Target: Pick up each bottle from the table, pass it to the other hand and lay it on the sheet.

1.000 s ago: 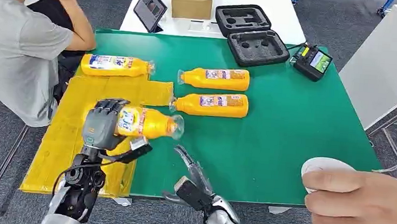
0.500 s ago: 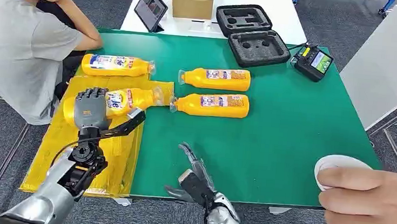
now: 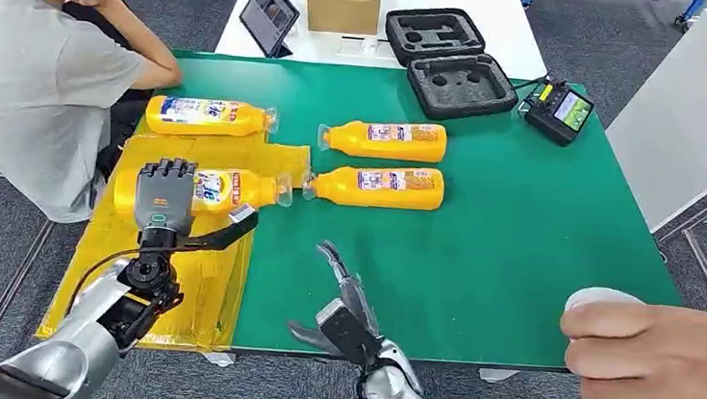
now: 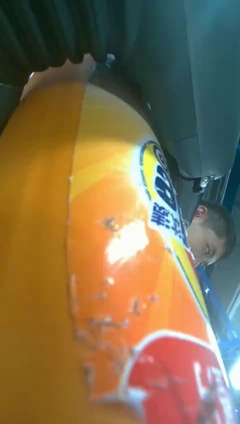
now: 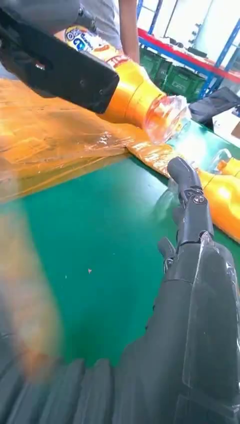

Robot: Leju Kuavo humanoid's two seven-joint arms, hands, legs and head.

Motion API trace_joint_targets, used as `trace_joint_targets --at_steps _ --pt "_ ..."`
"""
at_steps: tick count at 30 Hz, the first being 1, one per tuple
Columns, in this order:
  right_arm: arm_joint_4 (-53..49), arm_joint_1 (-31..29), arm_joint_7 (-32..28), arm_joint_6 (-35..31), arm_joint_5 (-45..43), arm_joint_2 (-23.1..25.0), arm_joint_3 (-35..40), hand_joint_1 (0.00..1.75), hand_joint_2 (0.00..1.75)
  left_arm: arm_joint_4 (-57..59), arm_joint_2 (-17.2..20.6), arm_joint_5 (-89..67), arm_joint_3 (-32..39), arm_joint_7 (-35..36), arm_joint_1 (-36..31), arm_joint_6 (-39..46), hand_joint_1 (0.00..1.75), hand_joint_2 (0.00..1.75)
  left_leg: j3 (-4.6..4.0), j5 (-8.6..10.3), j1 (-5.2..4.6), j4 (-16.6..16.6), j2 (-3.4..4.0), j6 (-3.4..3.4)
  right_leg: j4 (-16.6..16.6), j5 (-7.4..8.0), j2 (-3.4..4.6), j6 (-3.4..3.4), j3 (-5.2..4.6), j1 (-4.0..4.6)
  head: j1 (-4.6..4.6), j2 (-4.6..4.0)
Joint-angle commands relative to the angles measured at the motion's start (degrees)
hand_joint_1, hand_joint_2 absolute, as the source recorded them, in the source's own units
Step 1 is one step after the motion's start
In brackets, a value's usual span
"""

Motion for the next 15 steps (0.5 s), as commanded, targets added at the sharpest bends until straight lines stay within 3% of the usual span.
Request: trace_joint_targets --at_steps 1,9,14,15 --pt "0.00 -0.70 0.04 -0.11 -0.27 -0.61 0.36 0.00 1.75 4.41 1.30 -2.05 -2.14 0.19 -3.28 -0.13 1.75 1.75 0.13 -0.08 0.03 0.02 -0.07 -0.06 0.02 -0.09 0.01 -0.05 0.14 0.02 0.00 0.00" --pt "-36.47 10.89 0.04 -11.44 -3.19 -7.41 5.14 0.00 1.75 2.76 2.07 -2.05 -1.39 -1.95 -1.91 -0.13 1.75 1.75 -0.04 -0.02 -0.02 0.00 -0.08 -0.02 0.03 -0.05 -0.03 -0.01 -0.04 -0.02 0.00 0.00" --pt "-45.15 13.15 0.04 -14.94 -3.91 -9.82 5.07 0.00 1.75 9.08 1.04 -2.05 -2.94 -1.65 -3.64 -0.13 1.75 1.75 0.01 -0.06 -0.01 0.02 -0.14 -0.02 0.03 -0.10 -0.07 -0.02 0.04 -0.02 0.00 0.00" --pt "-42.68 12.34 0.04 -11.80 -7.98 -8.92 2.96 0.00 1.75 14.25 0.14 0.62 -0.82 -5.08 -5.76 -8.10 1.75 1.75 -0.01 -0.04 -0.01 0.01 -0.12 -0.02 0.02 -0.07 -0.06 -0.01 0.02 -0.02 0.00 0.00"
